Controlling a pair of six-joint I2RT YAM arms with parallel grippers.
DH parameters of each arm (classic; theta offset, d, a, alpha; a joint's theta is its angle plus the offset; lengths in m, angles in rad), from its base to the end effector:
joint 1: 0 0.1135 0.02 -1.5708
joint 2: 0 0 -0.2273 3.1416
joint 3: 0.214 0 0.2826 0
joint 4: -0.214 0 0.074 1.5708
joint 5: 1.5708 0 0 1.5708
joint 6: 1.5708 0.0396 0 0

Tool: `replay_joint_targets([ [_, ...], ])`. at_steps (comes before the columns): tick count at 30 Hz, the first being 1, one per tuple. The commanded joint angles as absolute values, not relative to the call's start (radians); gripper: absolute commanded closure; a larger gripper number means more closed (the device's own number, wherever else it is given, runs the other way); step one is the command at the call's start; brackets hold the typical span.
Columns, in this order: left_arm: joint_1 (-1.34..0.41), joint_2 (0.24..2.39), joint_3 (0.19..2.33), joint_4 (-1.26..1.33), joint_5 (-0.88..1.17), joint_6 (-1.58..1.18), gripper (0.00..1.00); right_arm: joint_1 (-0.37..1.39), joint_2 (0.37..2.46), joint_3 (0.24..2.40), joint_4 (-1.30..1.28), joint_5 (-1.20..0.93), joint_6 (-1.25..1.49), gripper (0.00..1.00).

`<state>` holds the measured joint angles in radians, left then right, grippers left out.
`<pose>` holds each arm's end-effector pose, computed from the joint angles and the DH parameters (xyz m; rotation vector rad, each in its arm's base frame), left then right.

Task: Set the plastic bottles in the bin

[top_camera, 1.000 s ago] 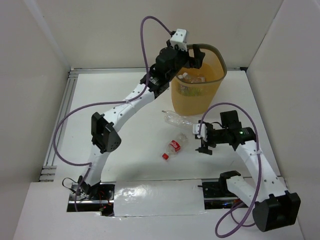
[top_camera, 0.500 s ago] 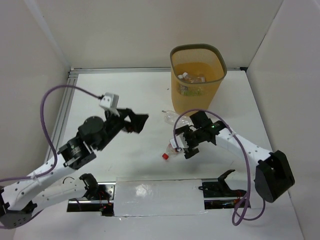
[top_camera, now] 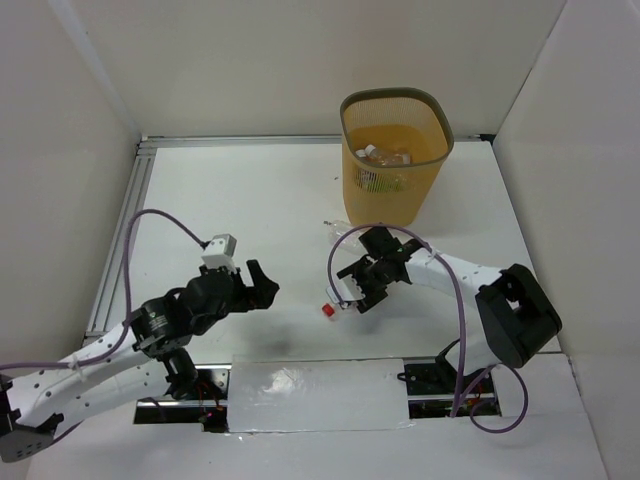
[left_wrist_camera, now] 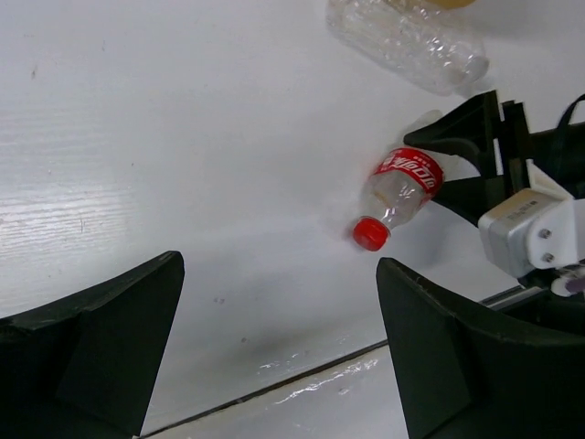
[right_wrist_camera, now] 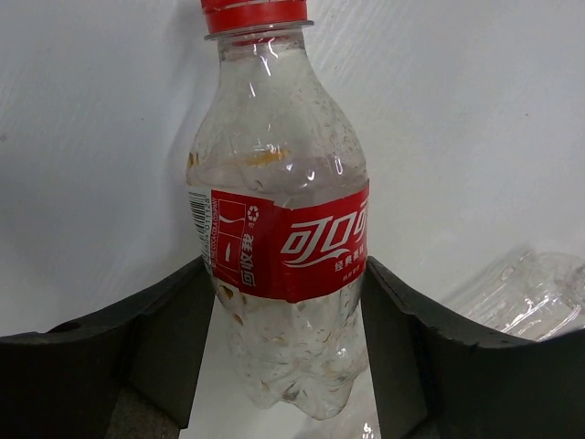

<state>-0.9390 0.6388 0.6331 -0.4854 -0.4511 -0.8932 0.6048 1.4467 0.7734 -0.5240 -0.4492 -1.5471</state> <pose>0.1384 -0.1598 0.2558 -0.2360 2.0664 -0.6915 0.2248 0.1763 0.1117 -2.3359 1.1333 0.3055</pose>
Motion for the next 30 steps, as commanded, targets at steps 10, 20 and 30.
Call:
replay_joint_targets([
  [10, -0.953, 0.764, 0.653, -0.350, -0.414, -0.928, 0.01, 0.643, 1.324, 1.242, -0.710, -0.652, -1.169, 0.71],
  [20, -0.953, 0.761, 0.630, -0.278, -0.402, -0.885, 0.01, 0.626, 1.331, 1.581, -0.356, -0.378, -0.759, 0.68],
  [30, -0.962, 0.845, 0.649, -0.216, -0.336, -0.857, 0.01, 0.305, 1.555, 1.798, -0.442, -0.258, -0.618, 0.49],
])
